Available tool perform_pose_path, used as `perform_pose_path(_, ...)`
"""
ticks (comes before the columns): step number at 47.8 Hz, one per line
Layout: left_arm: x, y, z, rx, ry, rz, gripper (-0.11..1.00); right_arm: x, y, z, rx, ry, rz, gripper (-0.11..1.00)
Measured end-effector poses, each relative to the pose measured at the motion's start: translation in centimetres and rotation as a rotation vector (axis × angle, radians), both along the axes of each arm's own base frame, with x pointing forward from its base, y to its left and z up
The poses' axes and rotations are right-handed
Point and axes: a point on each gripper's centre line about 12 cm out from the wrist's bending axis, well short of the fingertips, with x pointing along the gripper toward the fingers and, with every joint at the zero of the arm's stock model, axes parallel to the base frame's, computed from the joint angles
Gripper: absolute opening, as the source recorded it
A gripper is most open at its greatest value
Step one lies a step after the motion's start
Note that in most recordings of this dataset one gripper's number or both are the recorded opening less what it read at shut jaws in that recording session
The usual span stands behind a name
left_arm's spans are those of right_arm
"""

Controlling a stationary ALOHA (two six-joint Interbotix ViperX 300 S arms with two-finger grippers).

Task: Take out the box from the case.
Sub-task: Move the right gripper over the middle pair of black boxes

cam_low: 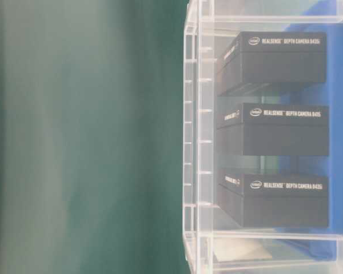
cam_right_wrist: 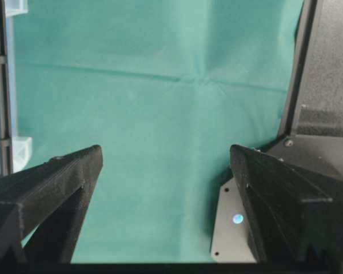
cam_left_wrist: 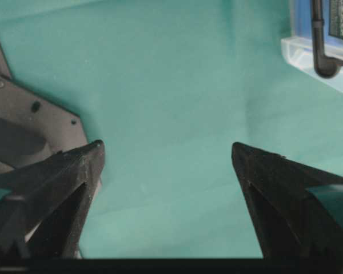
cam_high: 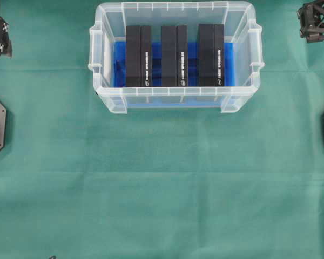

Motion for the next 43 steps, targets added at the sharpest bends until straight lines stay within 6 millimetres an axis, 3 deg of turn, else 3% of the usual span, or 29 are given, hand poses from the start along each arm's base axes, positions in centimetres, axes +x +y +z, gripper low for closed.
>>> perform_pose_path(12,0.1,0.0,0.0,0.000,0.000,0.001,0.99,2.1,-0.3,-0.1,0.000,-0.060,-0.025,0.95)
perform_pose_path(43,0.1,0.1,-0.1,-0.001,0.003,0.001,0.99,14.7,-1.4,0.1,0.016,-0.089,0.041,0.95)
